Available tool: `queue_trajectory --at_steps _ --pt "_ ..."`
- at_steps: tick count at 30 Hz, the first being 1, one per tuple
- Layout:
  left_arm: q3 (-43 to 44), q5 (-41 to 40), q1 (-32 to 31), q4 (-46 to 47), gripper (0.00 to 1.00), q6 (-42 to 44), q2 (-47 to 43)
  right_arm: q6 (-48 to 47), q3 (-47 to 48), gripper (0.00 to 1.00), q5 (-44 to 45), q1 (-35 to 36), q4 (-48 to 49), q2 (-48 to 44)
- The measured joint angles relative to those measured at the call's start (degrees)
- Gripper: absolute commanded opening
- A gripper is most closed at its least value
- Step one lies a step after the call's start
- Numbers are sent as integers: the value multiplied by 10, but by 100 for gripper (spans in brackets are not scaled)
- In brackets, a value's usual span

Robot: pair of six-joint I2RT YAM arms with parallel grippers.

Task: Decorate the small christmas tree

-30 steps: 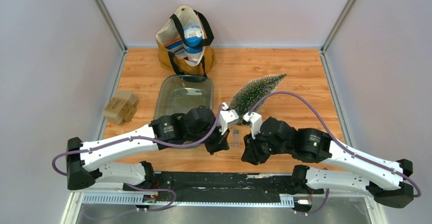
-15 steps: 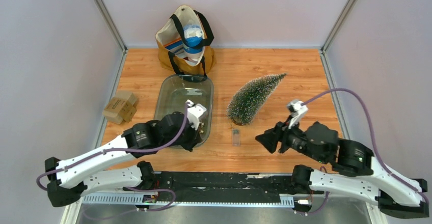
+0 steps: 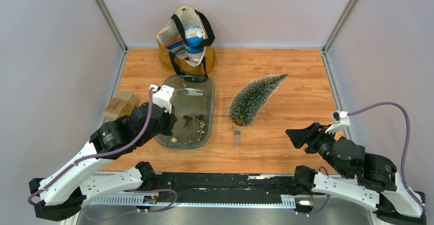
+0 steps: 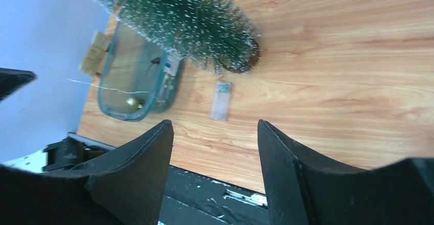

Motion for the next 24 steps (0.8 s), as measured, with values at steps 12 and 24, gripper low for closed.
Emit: queue_trajectory --at_steps 12,24 --pt "40 28 202 14 0 75 104 17 0 65 26 0 -32 85" --pt "248 162 283 76 0 119 356 0 -5 57 -23 -97 -40 194"
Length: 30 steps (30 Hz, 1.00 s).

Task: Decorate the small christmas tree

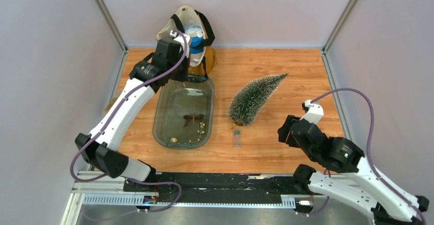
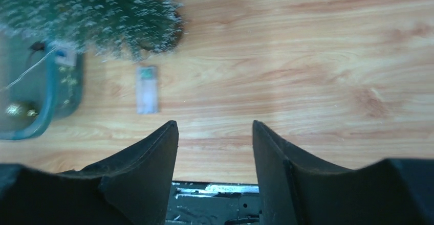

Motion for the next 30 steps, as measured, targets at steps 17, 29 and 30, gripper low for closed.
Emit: queue_trajectory --at_steps 17,29,30 --pt "303 112 0 31 0 48 314 -166 -24 66 -470 -599 214 152" --pt "481 223 -8 64 0 56 489 -159 -27 68 -571 -631 374 251" --pt "486 232 -11 72 0 56 496 -157 -27 68 -578 -632 386 260"
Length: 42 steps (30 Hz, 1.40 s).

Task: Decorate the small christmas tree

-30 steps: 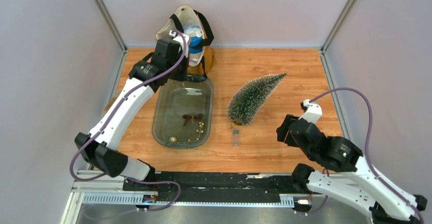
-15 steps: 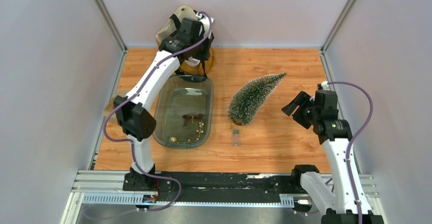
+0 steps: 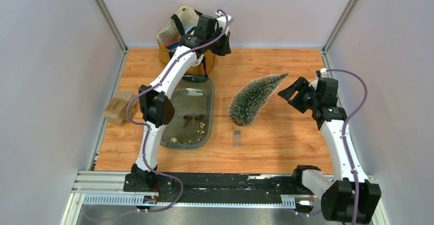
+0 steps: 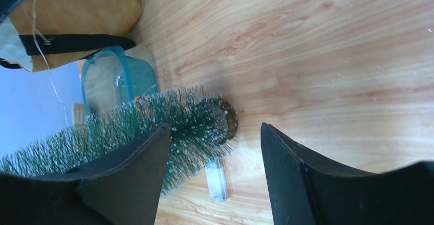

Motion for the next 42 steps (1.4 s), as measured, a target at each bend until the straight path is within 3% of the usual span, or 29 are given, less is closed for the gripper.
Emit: queue_trajectory --at_steps 16,22,31,38,42 --pt "14 78 -49 68 0 11 48 85 49 78 -171 -12 238 203" --pt "14 79 -49 74 0 12 48 108 152 79 -201 29 288 298" --pt "14 83 -48 76 0 12 48 111 245 79 -213 99 302 371" --pt "14 91 -48 78 0 12 48 88 294 71 -213 130 264 419" --pt "14 97 -48 78 0 12 48 78 295 49 -212 135 251 431"
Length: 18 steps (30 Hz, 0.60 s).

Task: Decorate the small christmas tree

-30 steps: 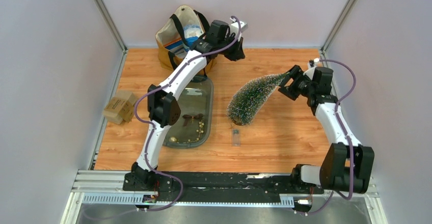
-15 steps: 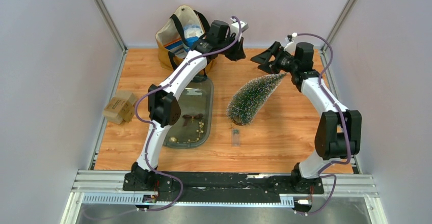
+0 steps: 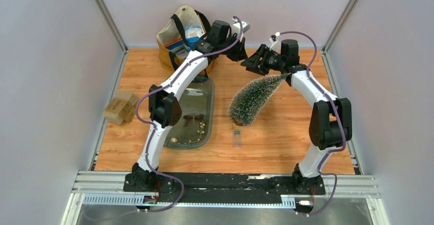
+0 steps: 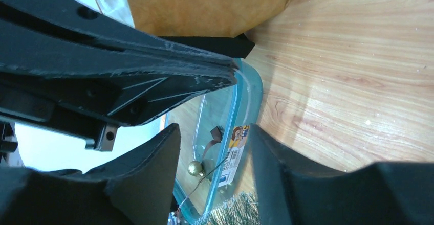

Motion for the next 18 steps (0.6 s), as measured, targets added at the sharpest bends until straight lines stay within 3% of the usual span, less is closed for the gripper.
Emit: queue_trajectory --at_steps 2,7,13,15,16,18 --pt "0 3 0 0 0 0 0 -3 2 42 2 0 -7 5" --pt "0 9 0 2 0 0 0 -13 7 0 16 0 -11 6" --pt "0 17 0 8 0 0 0 -21 12 0 29 -2 -11 5" --pt "0 18 0 9 18 0 0 -23 12 0 33 -3 -10 5" --pt "0 18 0 9 34 0 0 -23 10 0 37 -5 -9 4" --pt "0 18 0 9 51 1 0 -23 1 0 43 -9 0 -2"
